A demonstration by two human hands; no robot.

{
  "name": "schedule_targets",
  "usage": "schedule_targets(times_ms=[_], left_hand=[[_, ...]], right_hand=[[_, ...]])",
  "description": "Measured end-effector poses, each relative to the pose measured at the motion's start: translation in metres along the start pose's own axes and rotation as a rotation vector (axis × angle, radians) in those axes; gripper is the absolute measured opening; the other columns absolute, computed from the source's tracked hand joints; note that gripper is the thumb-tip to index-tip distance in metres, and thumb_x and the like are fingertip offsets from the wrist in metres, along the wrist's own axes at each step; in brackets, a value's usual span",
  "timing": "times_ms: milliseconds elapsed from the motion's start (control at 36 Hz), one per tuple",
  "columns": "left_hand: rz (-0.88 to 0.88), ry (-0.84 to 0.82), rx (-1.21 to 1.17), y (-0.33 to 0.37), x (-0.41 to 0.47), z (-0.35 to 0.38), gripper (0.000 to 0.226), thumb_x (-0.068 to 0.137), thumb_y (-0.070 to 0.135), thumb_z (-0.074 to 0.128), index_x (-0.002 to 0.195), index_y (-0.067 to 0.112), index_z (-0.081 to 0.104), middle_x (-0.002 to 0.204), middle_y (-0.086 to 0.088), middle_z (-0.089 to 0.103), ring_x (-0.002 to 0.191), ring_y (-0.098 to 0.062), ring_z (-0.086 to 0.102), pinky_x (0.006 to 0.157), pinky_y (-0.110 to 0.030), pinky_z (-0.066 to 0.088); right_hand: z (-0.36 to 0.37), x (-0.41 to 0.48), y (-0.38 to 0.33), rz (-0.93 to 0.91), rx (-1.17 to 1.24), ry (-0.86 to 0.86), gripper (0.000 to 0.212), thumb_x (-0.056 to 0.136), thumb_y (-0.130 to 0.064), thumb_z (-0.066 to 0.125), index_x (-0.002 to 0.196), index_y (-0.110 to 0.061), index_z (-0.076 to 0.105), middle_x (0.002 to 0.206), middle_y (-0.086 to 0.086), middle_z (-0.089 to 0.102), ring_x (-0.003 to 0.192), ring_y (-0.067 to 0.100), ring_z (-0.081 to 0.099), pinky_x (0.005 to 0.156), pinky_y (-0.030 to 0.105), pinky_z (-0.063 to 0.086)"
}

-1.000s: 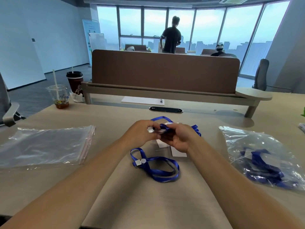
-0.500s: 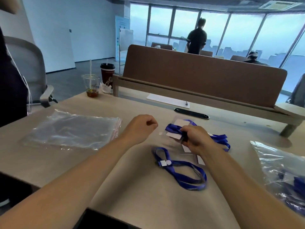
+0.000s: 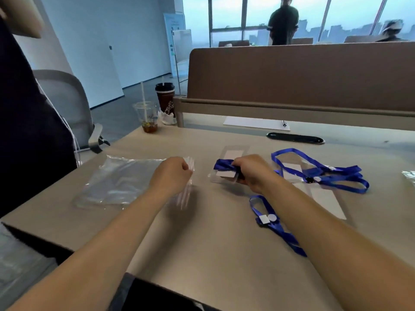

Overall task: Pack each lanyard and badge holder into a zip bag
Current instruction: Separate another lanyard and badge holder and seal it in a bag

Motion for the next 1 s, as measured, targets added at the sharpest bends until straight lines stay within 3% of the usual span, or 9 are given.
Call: schedule_targets(times_ms=[83,194,361,472,611,694,806,861,1000], left_hand=[[-0.043,-0.042,0.060,-0.015,0.007,0.003,0.020,0.093,0.034,0.060,0.097,0.016,0.068,0.092,-0.002,0.068,0.085,-0.021,0.061,0.075,-0.031,0.045],[-0.074,-0.048,0.085,-0.027,0.010,0.006,0.037,0.089,0.046,0.063,0.104,0.012,0.064,0.088,-0.001,0.062,0.087,-0.023,0.062,0.073,-0.031,0.044],[-0.066,-0.131,0.181,-0.032,0.010,0.018,0.051,0.080,0.061,0.068,0.102,0.016,0.062,0.092,-0.002,0.064,0.084,-0.022,0.059,0.076,-0.032,0.046],[-0.050,-0.145,0.221,-0.033,0.013,0.022,0.034,0.088,0.041,0.064,0.109,0.014,0.064,0.102,-0.004,0.068,0.089,-0.022,0.062,0.081,-0.033,0.052],[-0.055,-0.138,0.200,-0.030,0.012,0.018,0.019,0.093,0.019,0.054,0.104,0.009,0.066,0.102,-0.007,0.065,0.090,-0.024,0.057,0.075,-0.028,0.041],[-0.048,-0.111,0.188,-0.030,0.012,0.012,0.015,0.090,0.012,0.050,0.090,0.010,0.065,0.092,-0.009,0.066,0.087,-0.027,0.060,0.072,-0.028,0.042],[-0.076,-0.069,0.143,-0.032,0.012,0.005,0.018,0.087,0.006,0.046,0.072,0.009,0.057,0.068,-0.004,0.054,0.074,-0.026,0.056,0.065,-0.027,0.040],[-0.095,-0.052,0.117,-0.034,0.012,0.003,0.020,0.083,0.004,0.047,0.065,0.009,0.054,0.064,-0.004,0.053,0.072,-0.028,0.057,0.063,-0.028,0.039],[-0.072,-0.056,0.084,-0.031,0.014,-0.004,0.013,0.086,0.017,0.068,0.087,0.004,0.070,0.090,-0.011,0.070,0.091,-0.030,0.065,0.073,-0.031,0.048]], right_hand=[[0.013,0.006,-0.002,-0.007,-0.003,-0.035,0.009,0.085,0.002,0.054,0.084,-0.001,0.062,0.087,0.019,0.056,0.082,0.031,0.061,0.089,0.054,0.057],[0.026,0.013,-0.004,-0.027,-0.073,-0.050,0.008,0.085,-0.001,0.054,0.085,-0.003,0.061,0.085,0.017,0.054,0.078,0.030,0.056,0.073,0.041,0.055],[0.036,0.023,0.001,-0.014,-0.117,-0.053,0.010,0.084,-0.002,0.055,0.087,-0.001,0.064,0.088,0.018,0.058,0.080,0.031,0.060,0.085,0.052,0.057],[0.039,0.023,-0.001,-0.020,-0.132,-0.067,0.010,0.089,-0.001,0.054,0.093,0.000,0.063,0.086,0.015,0.056,0.073,0.025,0.058,0.069,0.039,0.058],[0.038,0.022,-0.003,-0.029,-0.145,-0.065,0.009,0.092,-0.002,0.054,0.097,-0.001,0.061,0.086,0.013,0.056,0.071,0.022,0.059,0.058,0.031,0.054],[0.036,0.021,-0.005,-0.034,-0.145,-0.064,0.008,0.092,-0.002,0.053,0.096,-0.002,0.061,0.085,0.012,0.056,0.072,0.022,0.059,0.061,0.033,0.056],[0.032,0.022,-0.004,-0.044,-0.173,-0.056,0.007,0.092,-0.003,0.053,0.092,-0.003,0.061,0.088,0.014,0.055,0.082,0.027,0.059,0.084,0.045,0.058],[0.031,0.021,-0.005,-0.052,-0.173,-0.053,0.006,0.091,-0.003,0.053,0.089,-0.004,0.059,0.088,0.016,0.053,0.082,0.028,0.057,0.086,0.046,0.057],[0.026,0.014,-0.009,-0.065,-0.154,-0.051,0.009,0.092,-0.001,0.051,0.086,-0.004,0.057,0.083,0.013,0.052,0.079,0.025,0.055,0.077,0.039,0.055]])
Point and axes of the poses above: each hand's wrist, its own x-axis towards the middle knuckle, its own z-axis out of the palm, y = z × x, the point moved 8 cm from there along x, towards the middle knuckle
